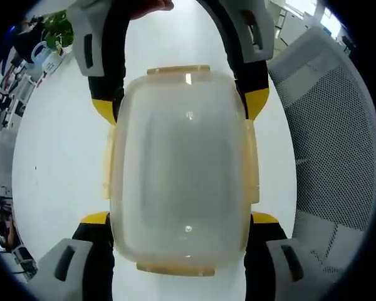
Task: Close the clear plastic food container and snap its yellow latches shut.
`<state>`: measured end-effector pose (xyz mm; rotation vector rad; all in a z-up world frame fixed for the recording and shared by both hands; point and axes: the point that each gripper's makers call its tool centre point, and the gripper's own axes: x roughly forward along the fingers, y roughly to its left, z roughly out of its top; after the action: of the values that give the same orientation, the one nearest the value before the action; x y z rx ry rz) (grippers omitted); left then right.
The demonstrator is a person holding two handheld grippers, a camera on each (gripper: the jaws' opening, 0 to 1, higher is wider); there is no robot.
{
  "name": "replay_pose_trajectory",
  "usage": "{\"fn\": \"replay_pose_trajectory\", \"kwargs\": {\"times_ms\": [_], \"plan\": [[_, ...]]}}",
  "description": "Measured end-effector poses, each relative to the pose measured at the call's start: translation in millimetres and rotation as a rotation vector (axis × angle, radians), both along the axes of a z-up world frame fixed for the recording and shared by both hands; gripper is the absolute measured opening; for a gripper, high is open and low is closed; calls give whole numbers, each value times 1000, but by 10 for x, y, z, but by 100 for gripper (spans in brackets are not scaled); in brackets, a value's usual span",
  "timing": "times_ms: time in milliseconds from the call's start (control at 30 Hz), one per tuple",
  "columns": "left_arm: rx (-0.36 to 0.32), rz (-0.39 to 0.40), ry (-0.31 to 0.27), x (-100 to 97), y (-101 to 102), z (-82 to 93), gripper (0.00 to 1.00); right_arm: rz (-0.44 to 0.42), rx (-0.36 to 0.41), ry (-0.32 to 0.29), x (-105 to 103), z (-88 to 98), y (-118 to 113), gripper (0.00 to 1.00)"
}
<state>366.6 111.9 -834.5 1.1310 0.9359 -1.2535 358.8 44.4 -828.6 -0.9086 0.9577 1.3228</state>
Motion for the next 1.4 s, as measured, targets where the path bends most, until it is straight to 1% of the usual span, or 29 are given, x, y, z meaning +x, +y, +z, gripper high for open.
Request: {"fn": "replay_pose_trajectory", "kwargs": {"times_ms": [933,1400], "plan": [[9,8,12,376,19,-9,89,7,13,2,380,-1,22,84],[8,3,26,577,21,-12,89,-2,31,6,579,5,23,85]]}}
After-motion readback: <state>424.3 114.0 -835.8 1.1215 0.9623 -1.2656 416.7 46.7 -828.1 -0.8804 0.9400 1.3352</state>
